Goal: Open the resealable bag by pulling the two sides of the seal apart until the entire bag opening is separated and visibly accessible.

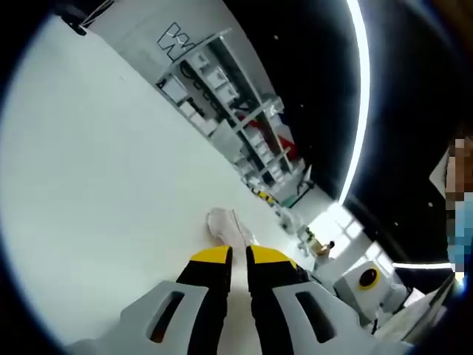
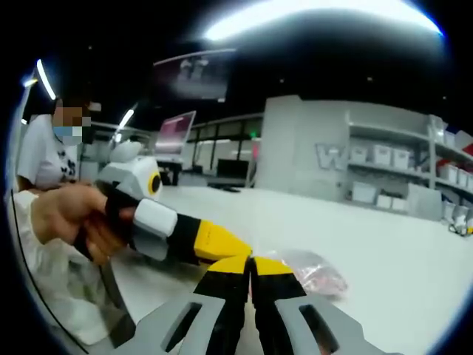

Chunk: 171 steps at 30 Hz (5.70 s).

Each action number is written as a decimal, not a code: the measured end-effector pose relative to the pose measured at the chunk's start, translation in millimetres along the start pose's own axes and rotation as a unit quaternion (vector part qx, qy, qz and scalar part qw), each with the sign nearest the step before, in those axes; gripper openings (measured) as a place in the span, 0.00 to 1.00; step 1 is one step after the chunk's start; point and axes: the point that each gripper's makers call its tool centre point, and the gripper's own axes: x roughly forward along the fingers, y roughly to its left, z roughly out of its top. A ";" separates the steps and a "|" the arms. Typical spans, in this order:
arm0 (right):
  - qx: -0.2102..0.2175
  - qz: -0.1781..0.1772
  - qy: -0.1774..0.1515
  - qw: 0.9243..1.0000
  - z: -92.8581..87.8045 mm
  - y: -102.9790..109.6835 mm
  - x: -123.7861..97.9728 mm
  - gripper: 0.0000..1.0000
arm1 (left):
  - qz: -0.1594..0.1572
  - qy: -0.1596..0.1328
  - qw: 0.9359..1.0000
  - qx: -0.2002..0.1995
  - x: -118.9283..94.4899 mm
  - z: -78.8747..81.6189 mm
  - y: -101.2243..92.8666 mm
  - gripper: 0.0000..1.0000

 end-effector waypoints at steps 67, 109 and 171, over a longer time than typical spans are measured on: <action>-0.007 0.003 0.024 1.000 -10.3 0.5 5.3 0.00 | -0.020 0.002 1.000 0.007 -1.1 -2.6 -2.4 0.02; 0.005 0.000 0.013 1.000 -8.5 -1.0 3.6 0.00 | -0.019 0.002 1.000 0.022 -1.2 -3.8 -3.4 0.01; 0.043 0.008 -0.002 0.999 -7.6 -3.0 1.2 0.00 | -0.017 0.014 0.999 0.045 0.9 -6.9 -4.0 0.01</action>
